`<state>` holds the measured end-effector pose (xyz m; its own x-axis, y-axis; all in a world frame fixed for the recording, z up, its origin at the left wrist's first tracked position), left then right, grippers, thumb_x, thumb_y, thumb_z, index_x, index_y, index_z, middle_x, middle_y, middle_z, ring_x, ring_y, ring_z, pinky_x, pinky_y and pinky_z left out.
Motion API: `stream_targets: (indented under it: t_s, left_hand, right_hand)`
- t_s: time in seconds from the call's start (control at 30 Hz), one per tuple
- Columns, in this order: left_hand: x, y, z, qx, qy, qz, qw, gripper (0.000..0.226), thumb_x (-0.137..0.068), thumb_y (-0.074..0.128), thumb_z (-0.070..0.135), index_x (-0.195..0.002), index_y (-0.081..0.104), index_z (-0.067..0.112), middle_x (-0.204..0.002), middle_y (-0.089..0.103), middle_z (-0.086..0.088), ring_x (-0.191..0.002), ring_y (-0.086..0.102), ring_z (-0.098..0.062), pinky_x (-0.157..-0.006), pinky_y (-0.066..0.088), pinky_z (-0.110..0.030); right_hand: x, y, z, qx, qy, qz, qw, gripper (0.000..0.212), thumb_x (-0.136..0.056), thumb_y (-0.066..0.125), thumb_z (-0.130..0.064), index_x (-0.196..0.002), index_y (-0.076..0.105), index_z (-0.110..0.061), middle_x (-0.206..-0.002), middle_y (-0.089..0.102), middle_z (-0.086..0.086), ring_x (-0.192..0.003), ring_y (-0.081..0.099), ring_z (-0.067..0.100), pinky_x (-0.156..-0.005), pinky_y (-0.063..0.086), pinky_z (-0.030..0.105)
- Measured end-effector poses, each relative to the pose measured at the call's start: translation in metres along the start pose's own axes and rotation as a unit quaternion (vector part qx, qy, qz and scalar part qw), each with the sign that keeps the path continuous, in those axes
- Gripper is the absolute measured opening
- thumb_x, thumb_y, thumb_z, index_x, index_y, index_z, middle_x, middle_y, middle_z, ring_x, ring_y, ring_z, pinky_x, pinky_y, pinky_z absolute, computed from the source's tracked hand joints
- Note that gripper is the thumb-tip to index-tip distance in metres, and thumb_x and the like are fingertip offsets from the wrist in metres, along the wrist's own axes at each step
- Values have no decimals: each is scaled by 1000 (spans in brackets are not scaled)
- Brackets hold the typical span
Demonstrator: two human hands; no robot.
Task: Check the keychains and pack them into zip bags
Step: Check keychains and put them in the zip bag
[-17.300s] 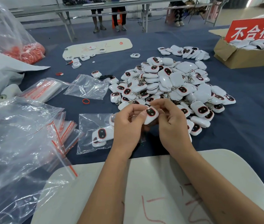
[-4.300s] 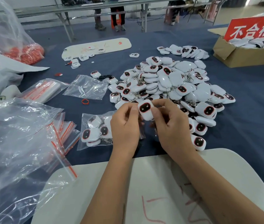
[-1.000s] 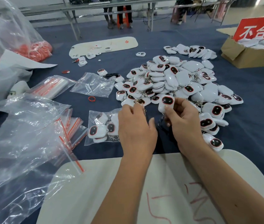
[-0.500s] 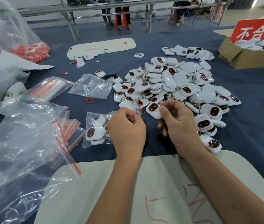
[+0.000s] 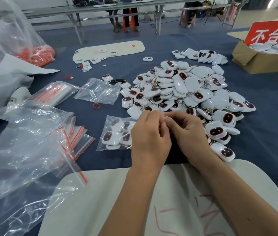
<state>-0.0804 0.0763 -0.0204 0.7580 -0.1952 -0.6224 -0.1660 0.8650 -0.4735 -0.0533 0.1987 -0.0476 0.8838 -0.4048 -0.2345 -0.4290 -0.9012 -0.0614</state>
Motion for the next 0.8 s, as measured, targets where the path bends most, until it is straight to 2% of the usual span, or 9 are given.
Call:
stream_targets:
  t_s: [0.03, 0.1, 0.23, 0.3, 0.4, 0.5, 0.57, 0.67, 0.8]
  left_hand:
    - [0, 1, 0, 9, 7, 2, 1000, 16, -86, 70, 0, -76, 59, 6, -79, 59, -5, -69, 53, -25, -63, 44, -41]
    - [0, 1, -2, 42, 13, 6, 999, 13, -84, 70, -1, -77, 61, 6, -79, 60, -4, -69, 56, -24, -62, 48, -42]
    - [-5, -7, -5, 115, -32, 65, 991, 8, -84, 68, 4, -82, 67, 13, -78, 64, 3, -70, 61, -17, -63, 52, -34]
    - [-10, -16, -12, 150, -99, 139, 974, 10, -86, 66, 6, -81, 67, 15, -77, 66, 1, -70, 64, -19, -64, 52, -30]
    - [-18, -33, -37, 225, -253, 259, 905, 16, -89, 61, 4, -81, 64, 17, -75, 67, -10, -67, 65, -32, -65, 53, -39]
    - [-23, -44, -59, 308, -351, 322, 824, 16, -92, 54, -1, -84, 60, 11, -68, 60, -4, -53, 58, -17, -55, 49, -29]
    - [-25, -48, -65, 328, -379, 337, 797, 13, -93, 52, -1, -87, 60, 7, -71, 58, -5, -52, 57, -12, -52, 47, -24]
    - [-23, -53, -69, 312, -390, 347, 794, 13, -92, 51, 1, -87, 60, 9, -74, 59, -6, -52, 58, -11, -50, 46, -23]
    - [-22, -62, -81, 234, -402, 346, 815, 16, -88, 50, 8, -79, 59, 18, -74, 65, -1, -58, 55, -15, -57, 44, -31]
  right_hand:
    - [0, -1, 1, -4, 7, -3, 1000, 17, -101, 62, -2, -104, 77, -11, -92, 80, 5, -86, 76, 21, -83, 61, 35]
    - [0, -2, 1, -33, 30, -10, 999, 16, -100, 62, 1, -107, 74, -7, -97, 80, 8, -91, 76, 25, -86, 60, 39]
    - [2, 4, -4, 7, 20, -49, 999, 19, -107, 58, -12, -104, 76, -11, -85, 78, 13, -69, 72, 34, -67, 60, 44]
    - [3, 6, -7, 53, 0, -62, 997, 29, -110, 52, -24, -96, 75, -13, -76, 74, 11, -54, 62, 19, -55, 54, 33]
    - [6, 9, -7, 111, -5, -84, 990, 31, -107, 56, -36, -84, 70, -22, -74, 72, 7, -56, 57, 10, -57, 51, 34]
    - [5, 10, -3, 188, -14, -72, 979, 17, -101, 67, -26, -84, 70, -26, -71, 70, 1, -61, 57, 9, -64, 53, 35]
    - [3, 10, 0, 207, -14, -53, 977, 19, -98, 70, -20, -81, 69, -29, -69, 68, -3, -61, 58, 9, -64, 51, 30]
    - [2, 8, 0, 223, -9, -23, 975, 6, -94, 75, -15, -98, 76, -19, -75, 70, -6, -68, 63, 10, -71, 52, 27]
    - [0, 8, 0, 198, 2, -8, 980, 20, -90, 79, -12, -101, 68, -24, -77, 76, -6, -74, 71, 15, -79, 57, 28]
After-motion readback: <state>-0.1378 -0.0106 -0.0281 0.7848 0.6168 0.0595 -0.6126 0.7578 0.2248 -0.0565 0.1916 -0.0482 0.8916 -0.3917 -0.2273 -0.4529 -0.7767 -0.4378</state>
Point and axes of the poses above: each hand's wrist, its own x-axis away from the middle knuckle, its own y-axis out of the palm, z = x × y, the point moved 2 cm from there along -x, towards the middle knuckle
